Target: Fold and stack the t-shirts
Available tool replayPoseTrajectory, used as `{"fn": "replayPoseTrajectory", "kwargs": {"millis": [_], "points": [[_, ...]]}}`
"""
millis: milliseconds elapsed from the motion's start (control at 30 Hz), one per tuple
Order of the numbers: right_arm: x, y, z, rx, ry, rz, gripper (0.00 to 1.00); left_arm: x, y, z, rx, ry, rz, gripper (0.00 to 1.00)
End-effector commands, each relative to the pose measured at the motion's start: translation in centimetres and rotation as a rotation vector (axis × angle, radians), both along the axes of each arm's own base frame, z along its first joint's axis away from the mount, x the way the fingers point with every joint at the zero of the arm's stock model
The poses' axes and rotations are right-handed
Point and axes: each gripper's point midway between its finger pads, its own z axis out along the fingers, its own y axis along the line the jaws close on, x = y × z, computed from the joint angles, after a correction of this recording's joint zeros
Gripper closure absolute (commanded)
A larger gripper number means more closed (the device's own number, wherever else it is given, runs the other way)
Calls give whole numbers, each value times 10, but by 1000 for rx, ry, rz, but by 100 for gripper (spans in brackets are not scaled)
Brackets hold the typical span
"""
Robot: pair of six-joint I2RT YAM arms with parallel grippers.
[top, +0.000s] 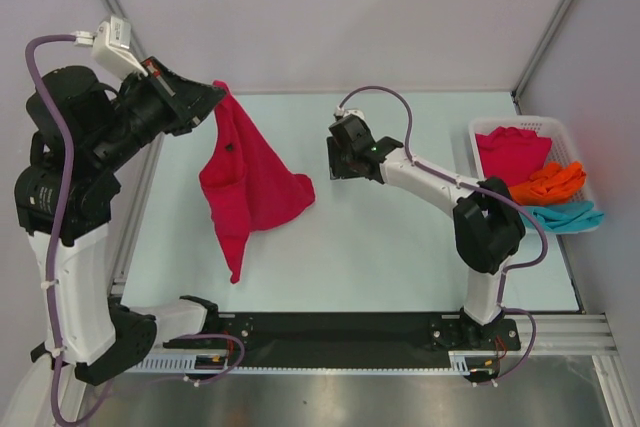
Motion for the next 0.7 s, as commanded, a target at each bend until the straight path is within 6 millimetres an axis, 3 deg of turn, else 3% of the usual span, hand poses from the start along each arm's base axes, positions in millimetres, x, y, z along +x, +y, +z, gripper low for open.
{"fn": "replayPoseTrajectory", "kwargs": {"millis": [0,233,267,333,367,400,467,500,533,567,600,667], "points": [[-2,11,9,99,2,8,48,-14,-1,41,-73,-111,-25,100],[7,40,-4,151,41,63,48,-15,-1,39,-81,-110,-23,100],[10,43,-22,126,70,76,48,-16,0,41,-81,-116,-19,100],[24,52,-13,120,55,91,48,-17,1,41,-80,-118,-17,100],[28,54,-34,79,81,102,49,-19,2,41,-78,-122,-16,100],[40,61,-17,90,49,109,48,-19,3,41,-78,-124,-11,100],[59,70,-34,65,70,117,49,-21,4,40,-76,-123,-8,100],[69,77,-16,88,44,121,48,-22,4,40,-74,-128,-7,100],[72,81,-15,96,48,126,48,-22,5,40,-73,-129,-5,100],[74,84,-29,88,72,129,48,-22,5,40,-72,-129,-4,100],[77,90,-19,107,63,129,48,-23,5,41,-73,-132,-7,100],[73,96,-24,120,84,138,48,-22,5,41,-68,-133,-4,100]]}}
